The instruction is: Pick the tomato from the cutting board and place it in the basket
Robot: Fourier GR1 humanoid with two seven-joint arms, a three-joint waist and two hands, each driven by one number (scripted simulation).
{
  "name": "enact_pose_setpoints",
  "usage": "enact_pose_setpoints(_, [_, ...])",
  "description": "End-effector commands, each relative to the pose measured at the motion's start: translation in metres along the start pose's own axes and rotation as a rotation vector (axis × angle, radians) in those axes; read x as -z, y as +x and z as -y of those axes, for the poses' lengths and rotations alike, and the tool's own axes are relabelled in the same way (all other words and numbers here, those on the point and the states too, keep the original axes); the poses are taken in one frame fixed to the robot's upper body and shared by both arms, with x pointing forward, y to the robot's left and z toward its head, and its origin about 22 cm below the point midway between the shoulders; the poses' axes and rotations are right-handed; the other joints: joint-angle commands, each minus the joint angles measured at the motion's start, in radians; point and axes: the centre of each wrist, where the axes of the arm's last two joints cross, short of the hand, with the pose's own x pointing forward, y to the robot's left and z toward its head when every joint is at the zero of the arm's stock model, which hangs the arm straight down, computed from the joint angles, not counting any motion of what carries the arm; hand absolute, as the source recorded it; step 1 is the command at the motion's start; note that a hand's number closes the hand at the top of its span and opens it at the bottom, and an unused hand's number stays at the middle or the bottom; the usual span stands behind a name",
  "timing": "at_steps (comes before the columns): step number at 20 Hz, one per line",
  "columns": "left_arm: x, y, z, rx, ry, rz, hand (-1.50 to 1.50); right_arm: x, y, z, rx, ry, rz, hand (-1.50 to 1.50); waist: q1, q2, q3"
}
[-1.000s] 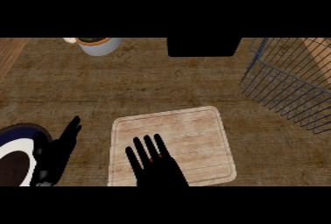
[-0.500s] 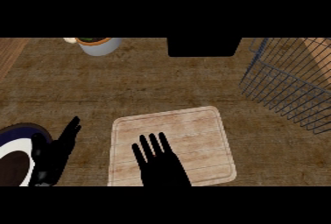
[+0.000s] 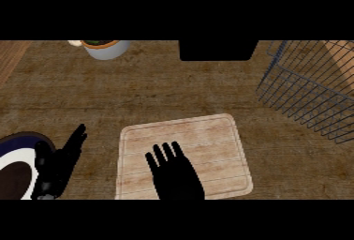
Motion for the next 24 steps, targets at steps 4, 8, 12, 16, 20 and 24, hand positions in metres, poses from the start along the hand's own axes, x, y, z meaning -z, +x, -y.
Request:
enact_pose_setpoints(4, [-0.001, -0.034, 0.011, -0.008, 0.015, -0.119, 0.00, 0.002, -0.006, -0.018, -0.129, -0.046, 0.061, 1.50, -0.001, 0.011, -0.016])
enact_pose_setpoints(8, [-0.007, -0.034, -0.008, -0.002, 0.016, -0.139, 0.00, 0.009, -0.016, -0.017, -0.163, -0.071, 0.068, 1.50, 0.003, 0.011, -0.015])
enact_pose_setpoints(12, [-0.003, -0.029, -0.009, -0.008, 0.017, -0.137, 0.00, -0.003, 0.000, -0.020, -0.164, -0.083, 0.073, 1.50, -0.004, 0.009, -0.016])
enact_pose_setpoints(16, [-0.007, -0.032, 0.014, -0.008, -0.004, -0.141, 0.00, 0.042, -0.028, -0.002, -0.039, -0.079, -0.240, 1.50, -0.005, 0.017, -0.016])
enact_pose_setpoints(20, [-0.011, -0.022, -0.002, -0.016, 0.036, -0.088, 0.00, 0.067, -0.075, 0.002, 0.212, -0.026, -0.753, 1.50, -0.026, 0.029, -0.016])
enact_pose_setpoints(24, [-0.010, -0.023, 0.004, 0.004, -0.008, -0.114, 0.00, 0.085, -0.085, 0.047, 0.316, -0.208, -0.933, 1.50, 0.022, 0.023, -0.016])
